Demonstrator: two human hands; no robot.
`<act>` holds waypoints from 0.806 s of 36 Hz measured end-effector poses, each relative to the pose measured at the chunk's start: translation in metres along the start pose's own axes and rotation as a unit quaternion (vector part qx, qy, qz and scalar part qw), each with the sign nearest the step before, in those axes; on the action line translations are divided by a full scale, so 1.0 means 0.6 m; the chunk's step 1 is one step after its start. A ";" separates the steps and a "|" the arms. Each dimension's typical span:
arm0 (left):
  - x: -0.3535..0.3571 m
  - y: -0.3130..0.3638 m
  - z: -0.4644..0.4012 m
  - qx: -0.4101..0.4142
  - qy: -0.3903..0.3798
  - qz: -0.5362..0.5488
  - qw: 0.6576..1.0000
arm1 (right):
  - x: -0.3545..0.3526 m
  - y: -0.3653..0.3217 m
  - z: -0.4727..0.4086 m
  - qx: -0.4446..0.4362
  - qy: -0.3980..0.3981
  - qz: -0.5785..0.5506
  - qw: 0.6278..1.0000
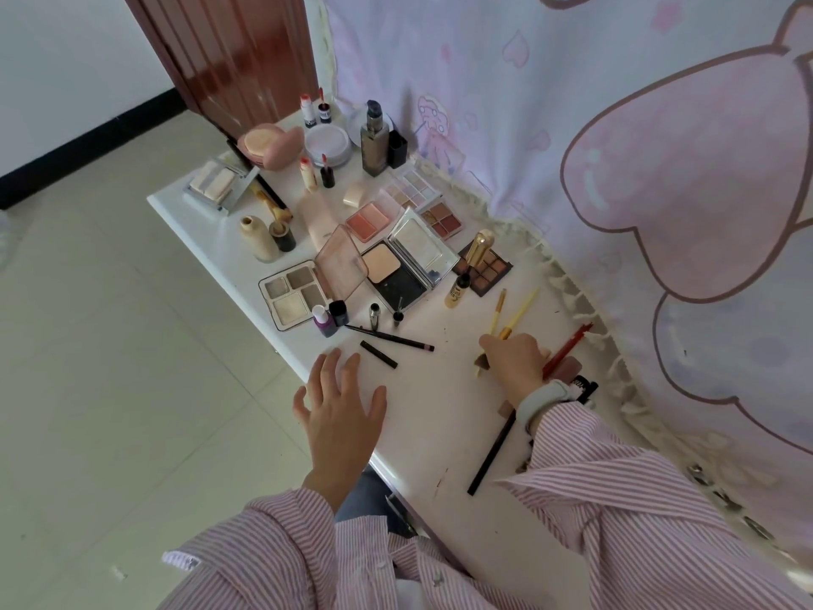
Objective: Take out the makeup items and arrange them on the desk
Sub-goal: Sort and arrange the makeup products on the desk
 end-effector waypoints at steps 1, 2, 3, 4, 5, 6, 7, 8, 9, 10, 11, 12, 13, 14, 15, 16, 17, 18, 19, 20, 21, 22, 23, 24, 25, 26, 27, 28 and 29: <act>0.000 0.000 0.000 0.001 0.000 0.000 1.000 | 0.003 -0.003 -0.001 -0.002 -0.004 0.004 1.000; 0.000 -0.001 0.000 0.002 0.000 0.001 1.000 | 0.005 -0.004 -0.003 -0.008 -0.007 0.006 1.000; 0.000 -0.002 0.000 0.003 0.001 0.002 1.000 | 0.007 -0.006 -0.002 -0.015 -0.005 0.010 1.000; 0.000 -0.002 0.000 0.004 0.001 0.005 1.000 | 0.009 -0.006 -0.002 -0.022 -0.001 0.012 1.000; 0.001 -0.003 0.001 0.004 0.001 0.007 1.000 | 0.010 -0.005 -0.001 -0.028 0.006 0.012 1.000; 0.002 -0.005 0.001 0.004 0.002 0.008 1.000 | 0.011 -0.004 0.000 -0.033 0.017 0.005 0.999; 0.003 -0.006 0.001 0.004 0.002 0.008 1.000 | 0.011 0.000 -0.002 -0.034 0.031 -0.007 0.999; 0.004 -0.007 0.002 0.005 0.004 0.009 1.000 | 0.009 0.007 -0.005 -0.034 0.042 -0.010 0.999; 0.004 -0.007 0.002 0.005 0.006 0.010 1.000 | 0.008 0.016 -0.008 -0.028 0.044 -0.009 0.999; 0.005 -0.007 0.002 0.005 0.009 0.011 1.000 | 0.006 0.024 -0.009 -0.021 0.040 -0.003 0.999; 0.005 -0.006 0.002 0.005 0.012 0.012 1.000 | 0.004 0.030 -0.006 -0.017 0.035 0.009 0.999; 0.005 -0.006 0.002 0.006 0.014 0.013 1.000 | 0.005 0.037 -0.006 -0.019 0.034 0.028 0.999; 0.005 -0.005 0.003 0.008 0.015 0.013 1.000 | 0.006 0.041 -0.006 -0.024 0.035 0.051 0.998; 0.006 -0.004 0.003 0.008 0.016 0.013 1.000 | 0.009 0.044 -0.006 -0.032 0.030 0.075 0.996; 0.006 -0.005 0.003 0.008 0.017 0.012 1.000 | 0.014 0.046 -0.007 -0.037 0.015 0.089 0.995; 0.006 -0.005 0.003 0.007 0.015 0.011 1.000 | 0.018 0.043 -0.005 -0.047 -0.001 0.093 0.995; 0.005 -0.005 0.003 0.006 0.014 0.010 1.000 | 0.023 0.041 -0.003 -0.054 -0.015 0.095 0.994; 0.005 -0.005 0.003 0.005 0.013 0.010 1.000 | 0.027 0.036 0.000 -0.064 -0.021 0.099 0.993; 0.004 -0.005 0.002 0.004 0.012 0.010 1.000 | 0.028 0.030 0.004 -0.072 -0.021 0.103 0.992; 0.004 -0.005 0.002 0.004 0.011 0.011 1.000 | 0.030 0.026 0.004 -0.077 -0.019 0.099 0.992; 0.003 -0.005 0.002 0.004 0.011 0.011 1.000 | 0.030 0.020 0.006 -0.080 -0.016 0.094 0.992; 0.003 -0.005 0.002 0.005 0.010 0.011 1.000 | 0.031 0.017 0.006 -0.082 -0.013 0.090 0.992; 0.003 -0.005 0.002 0.007 0.010 0.010 1.000 | 0.031 0.013 0.006 -0.088 -0.011 0.088 0.992; 0.003 -0.006 0.002 0.008 0.010 0.009 1.000 | 0.031 0.009 0.006 -0.094 -0.010 0.084 0.992; 0.004 -0.006 0.003 0.008 0.010 0.010 1.000 | 0.031 0.006 0.005 -0.101 -0.008 0.076 0.992; 0.004 -0.006 0.003 0.008 0.008 0.010 1.000 | 0.030 0.004 0.005 -0.108 -0.008 0.062 0.992; 0.004 -0.006 0.003 0.006 0.007 0.010 1.000 | 0.030 0.002 0.005 -0.115 -0.011 0.046 0.992; 0.004 -0.005 0.003 0.005 0.005 0.010 1.000 | 0.029 0.000 0.005 -0.122 -0.016 0.030 0.992; 0.004 -0.005 0.004 0.004 0.004 0.009 1.000 | 0.027 -0.002 0.007 -0.126 -0.021 0.018 0.992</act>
Point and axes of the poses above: each hand's wrist, its own z-axis away from the middle knuckle, its own x-axis out of the palm, y = z × x, the point moved 3 cm from there along -z, towards the middle knuckle, and after that the axes turned 11 degrees about z, right-handed, at the moved point
